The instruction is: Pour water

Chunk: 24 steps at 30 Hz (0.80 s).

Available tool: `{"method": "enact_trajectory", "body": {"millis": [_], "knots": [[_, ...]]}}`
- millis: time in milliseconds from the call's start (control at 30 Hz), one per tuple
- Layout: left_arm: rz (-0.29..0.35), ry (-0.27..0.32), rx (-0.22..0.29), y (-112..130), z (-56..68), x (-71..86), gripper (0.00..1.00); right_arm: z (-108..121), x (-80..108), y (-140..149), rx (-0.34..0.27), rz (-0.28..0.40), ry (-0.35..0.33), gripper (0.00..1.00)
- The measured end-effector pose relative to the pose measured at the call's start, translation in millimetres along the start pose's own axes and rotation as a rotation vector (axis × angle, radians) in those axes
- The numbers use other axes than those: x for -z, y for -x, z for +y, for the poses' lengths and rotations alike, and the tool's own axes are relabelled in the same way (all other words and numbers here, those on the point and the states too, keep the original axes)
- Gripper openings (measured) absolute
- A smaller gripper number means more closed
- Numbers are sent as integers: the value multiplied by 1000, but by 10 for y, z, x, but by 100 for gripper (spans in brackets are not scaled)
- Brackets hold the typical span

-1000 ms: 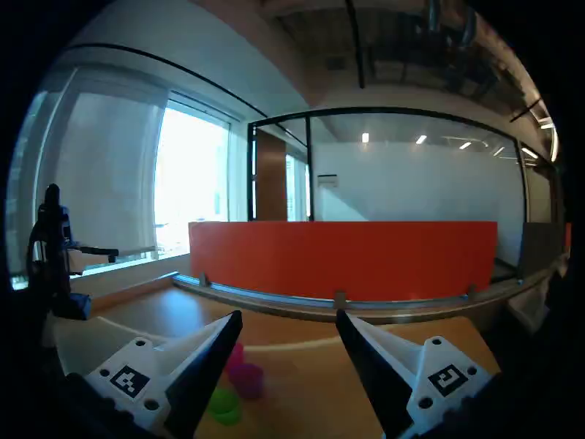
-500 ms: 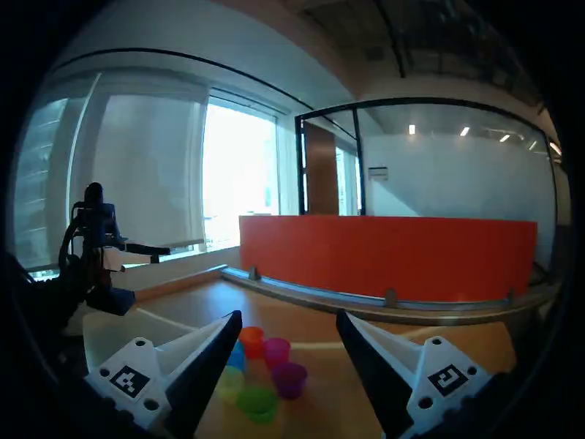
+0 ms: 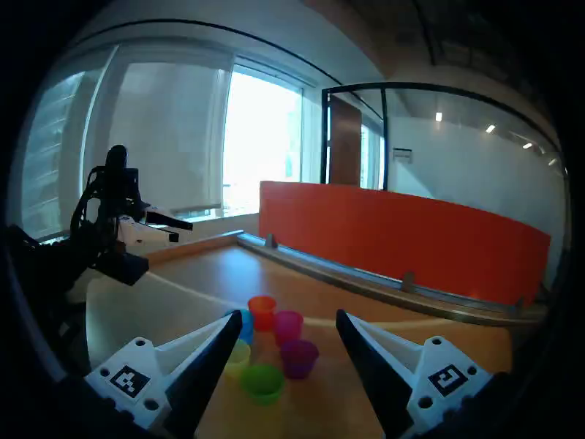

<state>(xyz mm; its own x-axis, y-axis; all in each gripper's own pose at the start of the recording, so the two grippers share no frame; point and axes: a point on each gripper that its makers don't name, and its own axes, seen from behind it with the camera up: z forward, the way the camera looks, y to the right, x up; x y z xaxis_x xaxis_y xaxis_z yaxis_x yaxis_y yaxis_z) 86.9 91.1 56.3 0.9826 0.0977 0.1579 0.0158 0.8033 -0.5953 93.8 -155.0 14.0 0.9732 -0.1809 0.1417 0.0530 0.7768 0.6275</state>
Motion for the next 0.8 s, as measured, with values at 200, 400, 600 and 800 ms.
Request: {"method": "enact_trajectory", "body": {"millis": [200,400,600,800], "knots": [[-55,26,-15,180,-26,-115,100,-76,-103,204,24,-65,-32,100],[-126,57,-49,423,-17,-218,100,-139,-190,429,37,-123,-63,100],[-198,74,-90,696,11,-334,100,-180,-254,651,52,-180,-87,100],[-248,96,-105,929,76,-453,100,-217,-304,861,55,-223,-105,100]]}}
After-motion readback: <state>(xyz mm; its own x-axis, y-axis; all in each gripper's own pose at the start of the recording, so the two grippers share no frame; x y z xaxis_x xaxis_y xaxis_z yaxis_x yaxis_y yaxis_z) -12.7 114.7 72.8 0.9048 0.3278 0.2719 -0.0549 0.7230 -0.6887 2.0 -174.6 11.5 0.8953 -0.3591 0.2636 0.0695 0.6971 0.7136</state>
